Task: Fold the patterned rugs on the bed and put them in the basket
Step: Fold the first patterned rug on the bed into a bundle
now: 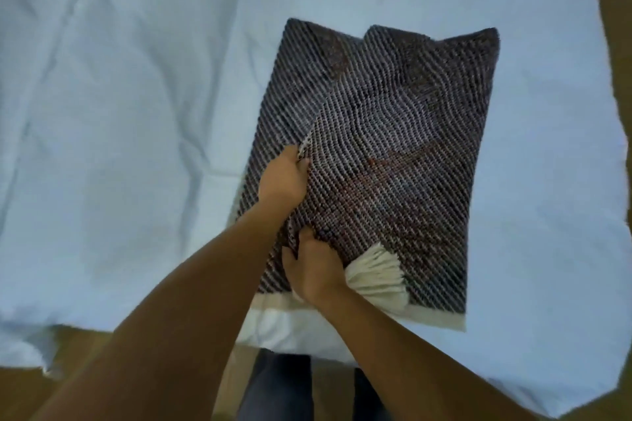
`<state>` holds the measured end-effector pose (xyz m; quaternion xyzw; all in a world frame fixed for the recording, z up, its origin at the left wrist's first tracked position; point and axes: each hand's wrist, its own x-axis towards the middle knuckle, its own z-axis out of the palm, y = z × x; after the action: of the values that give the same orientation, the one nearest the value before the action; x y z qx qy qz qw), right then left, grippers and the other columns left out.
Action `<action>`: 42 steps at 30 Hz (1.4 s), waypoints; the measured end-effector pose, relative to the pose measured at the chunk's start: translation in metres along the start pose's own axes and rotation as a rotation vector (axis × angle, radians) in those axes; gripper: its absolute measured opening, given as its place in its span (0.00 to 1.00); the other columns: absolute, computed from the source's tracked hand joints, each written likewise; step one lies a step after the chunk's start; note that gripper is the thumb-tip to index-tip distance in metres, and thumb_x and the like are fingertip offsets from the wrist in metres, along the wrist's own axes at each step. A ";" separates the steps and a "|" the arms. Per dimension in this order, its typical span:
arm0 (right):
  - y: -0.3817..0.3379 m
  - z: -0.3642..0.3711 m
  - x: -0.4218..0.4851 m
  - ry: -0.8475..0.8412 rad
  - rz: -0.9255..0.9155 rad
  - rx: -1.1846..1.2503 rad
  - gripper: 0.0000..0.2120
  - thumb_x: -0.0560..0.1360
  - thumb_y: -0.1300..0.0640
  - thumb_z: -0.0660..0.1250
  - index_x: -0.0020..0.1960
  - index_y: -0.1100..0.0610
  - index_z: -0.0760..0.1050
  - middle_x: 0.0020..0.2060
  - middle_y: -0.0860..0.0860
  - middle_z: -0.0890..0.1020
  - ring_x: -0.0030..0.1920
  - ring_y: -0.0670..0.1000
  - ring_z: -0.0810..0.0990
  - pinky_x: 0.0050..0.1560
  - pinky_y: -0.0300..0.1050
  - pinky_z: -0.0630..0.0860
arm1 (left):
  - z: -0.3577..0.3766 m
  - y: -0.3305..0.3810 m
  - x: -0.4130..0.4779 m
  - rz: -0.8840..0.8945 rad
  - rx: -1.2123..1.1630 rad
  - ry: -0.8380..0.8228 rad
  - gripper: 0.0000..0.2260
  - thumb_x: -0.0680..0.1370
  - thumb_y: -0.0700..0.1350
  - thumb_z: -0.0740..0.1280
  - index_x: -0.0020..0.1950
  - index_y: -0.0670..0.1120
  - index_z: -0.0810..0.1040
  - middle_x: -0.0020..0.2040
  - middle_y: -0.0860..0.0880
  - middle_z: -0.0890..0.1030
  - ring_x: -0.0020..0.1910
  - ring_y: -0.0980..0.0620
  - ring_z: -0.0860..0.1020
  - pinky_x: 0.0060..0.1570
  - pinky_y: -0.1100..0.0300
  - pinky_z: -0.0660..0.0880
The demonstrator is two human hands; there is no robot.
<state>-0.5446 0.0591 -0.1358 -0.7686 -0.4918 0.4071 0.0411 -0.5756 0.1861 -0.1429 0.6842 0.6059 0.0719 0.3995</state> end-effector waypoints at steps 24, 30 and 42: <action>-0.086 0.071 0.003 -0.159 0.378 0.364 0.21 0.78 0.59 0.58 0.68 0.64 0.60 0.65 0.62 0.70 0.63 0.60 0.71 0.61 0.48 0.68 | -0.055 -0.094 -0.029 -0.208 -0.375 -0.323 0.10 0.74 0.43 0.70 0.53 0.41 0.80 0.54 0.42 0.81 0.54 0.44 0.79 0.59 0.52 0.73; -0.097 0.080 -0.002 -0.188 0.353 0.363 0.17 0.76 0.60 0.60 0.62 0.65 0.68 0.61 0.62 0.73 0.61 0.59 0.72 0.59 0.48 0.68 | -0.055 -0.107 -0.038 -0.174 -0.324 -0.295 0.08 0.75 0.46 0.69 0.44 0.40 0.79 0.44 0.43 0.80 0.45 0.47 0.78 0.47 0.55 0.73; -0.063 -0.046 0.062 0.013 0.125 0.324 0.12 0.74 0.60 0.61 0.33 0.55 0.64 0.29 0.50 0.70 0.31 0.49 0.67 0.33 0.43 0.65 | -0.063 -0.051 0.019 -0.156 -0.318 -0.134 0.12 0.73 0.54 0.68 0.36 0.49 0.71 0.37 0.50 0.76 0.39 0.50 0.75 0.36 0.59 0.68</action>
<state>-0.5486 0.1563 -0.1127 -0.7835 -0.3709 0.4779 0.1422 -0.6469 0.2290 -0.1401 0.5666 0.6102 0.0900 0.5464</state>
